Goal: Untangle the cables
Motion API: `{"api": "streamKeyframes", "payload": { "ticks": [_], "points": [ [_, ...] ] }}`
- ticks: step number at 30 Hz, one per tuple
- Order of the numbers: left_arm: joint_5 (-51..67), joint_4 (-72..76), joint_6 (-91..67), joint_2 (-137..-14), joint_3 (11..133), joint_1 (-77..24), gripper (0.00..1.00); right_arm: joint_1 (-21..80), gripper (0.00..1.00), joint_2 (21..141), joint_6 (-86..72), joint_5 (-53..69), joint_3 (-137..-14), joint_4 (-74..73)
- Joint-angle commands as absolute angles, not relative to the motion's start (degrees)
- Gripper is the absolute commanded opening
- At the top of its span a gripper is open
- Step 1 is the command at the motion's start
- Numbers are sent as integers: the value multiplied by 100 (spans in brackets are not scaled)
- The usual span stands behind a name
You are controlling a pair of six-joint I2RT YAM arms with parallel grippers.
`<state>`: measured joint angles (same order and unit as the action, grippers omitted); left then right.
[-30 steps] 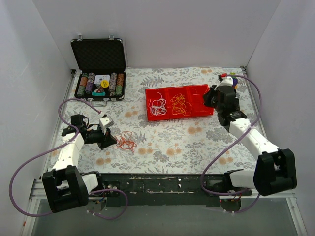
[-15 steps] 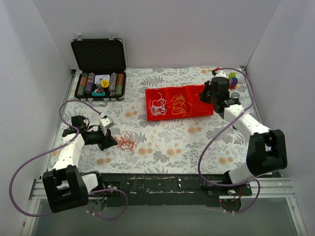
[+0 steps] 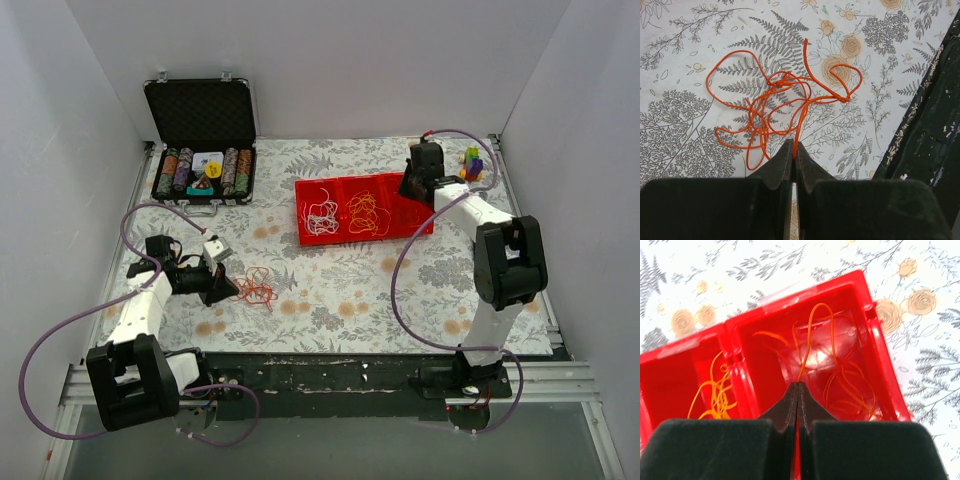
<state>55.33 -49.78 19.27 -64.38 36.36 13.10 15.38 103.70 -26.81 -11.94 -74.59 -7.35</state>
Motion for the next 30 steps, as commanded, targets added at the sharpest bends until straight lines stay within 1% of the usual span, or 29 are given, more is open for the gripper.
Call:
{"api": "streamKeyframes", "payload": {
  "ticks": [1, 7, 10, 13, 16, 18, 19, 25, 30],
  "points": [
    [5625, -4896, 1977, -6407, 3753, 1301, 0, 1512, 1, 10940, -2681, -1819, -8304, -965],
    [5599, -4904, 1986, -6469, 3841, 1292, 0, 1520, 1, 11890, -2602, -1626, -9236, -1834],
    [5607, -4878, 1977, -6513, 3867, 1292, 0, 1538, 5, 12251, -2602, -1643, -9658, -2371],
    [5634, -4869, 1951, -6548, 3876, 1301, 0, 1556, 16, 12252, -2593, -1617, -9598, -2426],
    [5651, -4869, 1942, -6539, 3867, 1292, 0, 1573, 32, 12024, -2540, -1600, -9309, -2198],
    [5651, -4869, 1942, -6513, 3841, 1301, 0, 1573, 42, 11953, -2496, -1635, -9429, -2311],
    [5651, -4869, 1951, -6504, 3832, 1301, 0, 1582, 44, 11901, -2453, -1626, -9544, -2364],
    [5704, -4869, 1907, -6451, 3841, 1301, 0, 1600, 46, 11260, -2189, -1293, -9747, -2057],
    [5739, -4878, 1863, -6451, 3850, 1292, 0, 1617, 43, 10759, -2206, -967, -9721, -1846]
  ]
}}
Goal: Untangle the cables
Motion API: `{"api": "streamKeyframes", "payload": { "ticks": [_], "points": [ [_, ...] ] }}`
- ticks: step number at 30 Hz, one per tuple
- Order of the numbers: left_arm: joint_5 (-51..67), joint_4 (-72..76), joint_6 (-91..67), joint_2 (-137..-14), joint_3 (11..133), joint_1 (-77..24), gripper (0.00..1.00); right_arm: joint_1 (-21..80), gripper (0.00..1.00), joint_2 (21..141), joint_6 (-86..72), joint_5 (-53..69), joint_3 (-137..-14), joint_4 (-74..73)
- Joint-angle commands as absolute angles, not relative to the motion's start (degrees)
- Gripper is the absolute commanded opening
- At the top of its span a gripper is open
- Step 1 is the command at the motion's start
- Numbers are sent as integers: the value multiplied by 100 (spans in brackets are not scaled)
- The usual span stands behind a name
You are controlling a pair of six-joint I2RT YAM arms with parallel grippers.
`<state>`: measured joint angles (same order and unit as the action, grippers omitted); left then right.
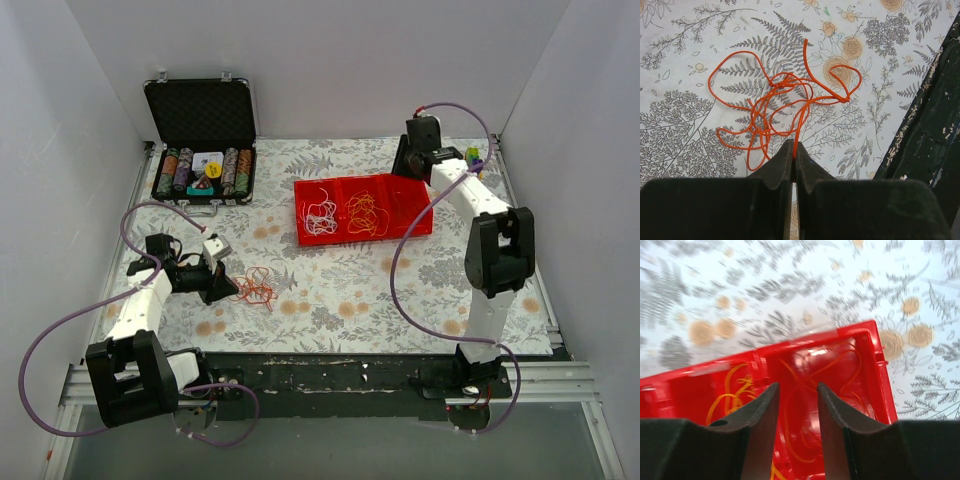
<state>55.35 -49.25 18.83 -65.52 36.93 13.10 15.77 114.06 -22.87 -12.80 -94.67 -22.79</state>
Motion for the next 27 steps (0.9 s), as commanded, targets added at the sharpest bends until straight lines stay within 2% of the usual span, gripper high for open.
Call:
{"api": "streamKeyframes", "payload": {
  "ticks": [1, 6, 10, 12, 16, 19, 27],
  "points": [
    [5731, -4878, 1863, -6442, 3858, 1301, 0, 1626, 42, 10619, -2215, -915, -9616, -1733],
    [5765, -4799, 1776, -6434, 3858, 1292, 0, 1644, 42, 9933, -2215, -467, -9185, -1205],
    [5958, -4755, 1565, -6469, 4007, 1301, 0, 2046, 46, 9134, -1769, -158, -8396, -556],
    [6195, -4807, 1407, -6513, 4226, 1292, 0, 2494, 56, 8712, -1417, -45, -7921, -204],
    [6556, -4983, 1125, -6548, 4737, 1266, 0, 3154, 63, 8201, -967, 1227, -6876, 516],
    [6583, -5115, 1204, -6504, 4782, 1239, 0, 3865, 72, 8156, -844, 1712, -6277, 782],
    [6513, -5133, 968, -6188, 4824, 1213, 0, 5492, 74, 8420, -466, 1240, -6152, 1134]
  ]
}}
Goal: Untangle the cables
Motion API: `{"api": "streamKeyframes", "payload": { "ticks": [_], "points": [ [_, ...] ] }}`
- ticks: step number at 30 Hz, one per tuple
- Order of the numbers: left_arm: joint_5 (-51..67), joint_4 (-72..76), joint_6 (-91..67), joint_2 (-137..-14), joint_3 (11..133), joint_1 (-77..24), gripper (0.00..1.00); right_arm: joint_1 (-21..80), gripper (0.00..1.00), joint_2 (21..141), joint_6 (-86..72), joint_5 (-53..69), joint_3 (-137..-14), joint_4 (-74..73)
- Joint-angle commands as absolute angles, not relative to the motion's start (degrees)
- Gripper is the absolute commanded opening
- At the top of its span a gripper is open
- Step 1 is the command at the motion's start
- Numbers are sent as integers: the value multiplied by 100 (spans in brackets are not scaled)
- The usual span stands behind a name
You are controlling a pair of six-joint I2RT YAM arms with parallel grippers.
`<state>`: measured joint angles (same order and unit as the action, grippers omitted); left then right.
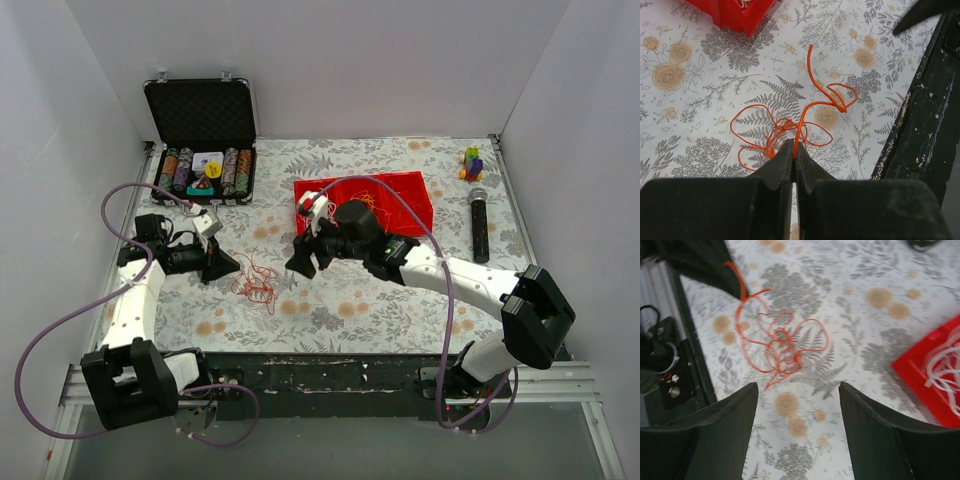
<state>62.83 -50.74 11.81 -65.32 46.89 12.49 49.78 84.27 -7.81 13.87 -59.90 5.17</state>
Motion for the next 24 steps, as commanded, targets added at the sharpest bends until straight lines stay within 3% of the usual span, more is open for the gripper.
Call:
{"api": "streamKeyframes", "payload": {
  "ticks": [1, 11, 24],
  "points": [
    [6547, -5115, 880, -6127, 4912, 1230, 0, 5545, 74, 8420, -527, 1170, -6091, 1230],
    [7593, -4255, -1264, -6021, 6916, 1213, 0, 5695, 75, 8209, -571, 958, -5792, 1573],
    [8059, -3024, -3049, -5572, 7497, 1204, 0, 6204, 78, 8534, -651, 44, -5783, 3057]
  ]
}}
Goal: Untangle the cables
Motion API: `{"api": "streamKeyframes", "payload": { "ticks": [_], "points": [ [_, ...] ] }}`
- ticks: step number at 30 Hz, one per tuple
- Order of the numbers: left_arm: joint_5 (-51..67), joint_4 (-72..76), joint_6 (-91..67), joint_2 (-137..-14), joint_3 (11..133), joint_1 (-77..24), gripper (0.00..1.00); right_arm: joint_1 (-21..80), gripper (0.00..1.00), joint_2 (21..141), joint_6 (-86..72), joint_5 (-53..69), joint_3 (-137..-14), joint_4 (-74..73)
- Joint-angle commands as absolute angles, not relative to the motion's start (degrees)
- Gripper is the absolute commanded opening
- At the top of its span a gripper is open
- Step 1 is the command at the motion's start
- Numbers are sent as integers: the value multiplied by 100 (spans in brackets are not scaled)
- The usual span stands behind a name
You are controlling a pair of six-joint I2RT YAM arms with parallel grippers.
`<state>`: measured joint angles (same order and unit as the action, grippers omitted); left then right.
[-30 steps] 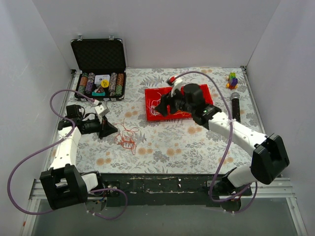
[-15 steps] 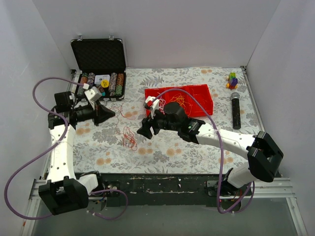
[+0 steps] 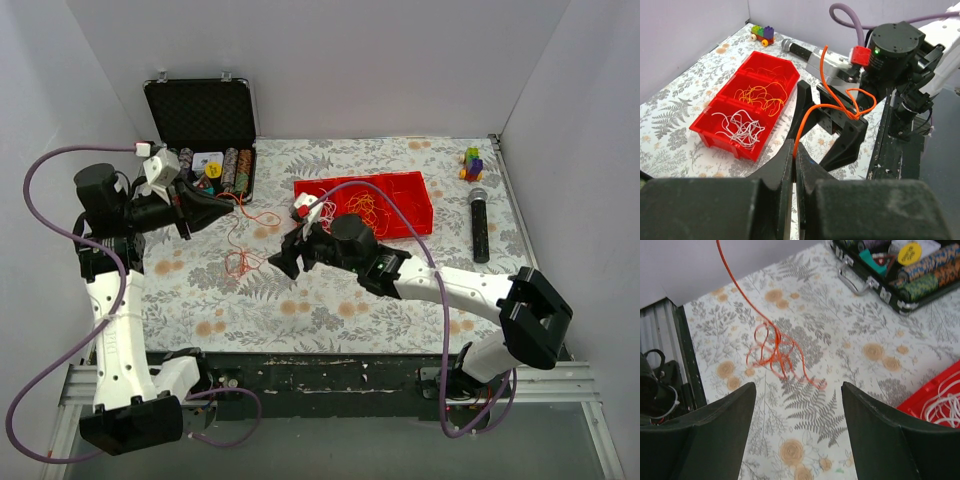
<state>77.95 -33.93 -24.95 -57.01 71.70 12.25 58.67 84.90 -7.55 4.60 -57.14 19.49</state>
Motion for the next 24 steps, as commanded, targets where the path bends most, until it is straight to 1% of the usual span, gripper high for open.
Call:
{"api": "streamKeyframes", "payload": {
  "ticks": [1, 6, 8, 11, 13, 16, 20, 22, 23, 24],
  "points": [
    [8068, -3006, -3085, -5581, 7541, 1213, 0, 6301, 78, 8578, -589, 35, -5809, 3180],
    [8103, -2822, -3435, -5660, 7646, 1204, 0, 6653, 78, 8920, -545, 35, -6108, 3462],
    [8077, -2646, -3664, -5721, 7708, 1195, 0, 6706, 78, 8982, -676, 227, -6108, 3647],
    [8042, -2637, -3788, -5801, 7892, 1204, 0, 6785, 76, 9140, -878, 465, -6239, 3797],
    [8042, -2619, -3814, -5731, 7875, 1204, 0, 6855, 68, 9245, -923, 370, -6459, 3614],
    [8068, -2514, -3911, -5634, 7761, 1204, 0, 6891, 44, 9273, -897, 28, -6645, 3367],
    [8121, -2461, -4051, -5599, 7699, 1204, 0, 6891, 21, 8948, -695, -623, -6390, 3437],
    [8130, -2417, -4096, -5572, 7629, 1204, 0, 6891, 4, 8755, -607, -860, -6285, 3358],
    [8112, -2373, -4148, -5564, 7603, 1204, 0, 6899, 1, 8650, -572, -957, -6215, 3375],
    [8112, -2303, -4183, -5537, 7550, 1204, 0, 6882, 1, 8553, -528, -1028, -6136, 3392]
  ]
}}
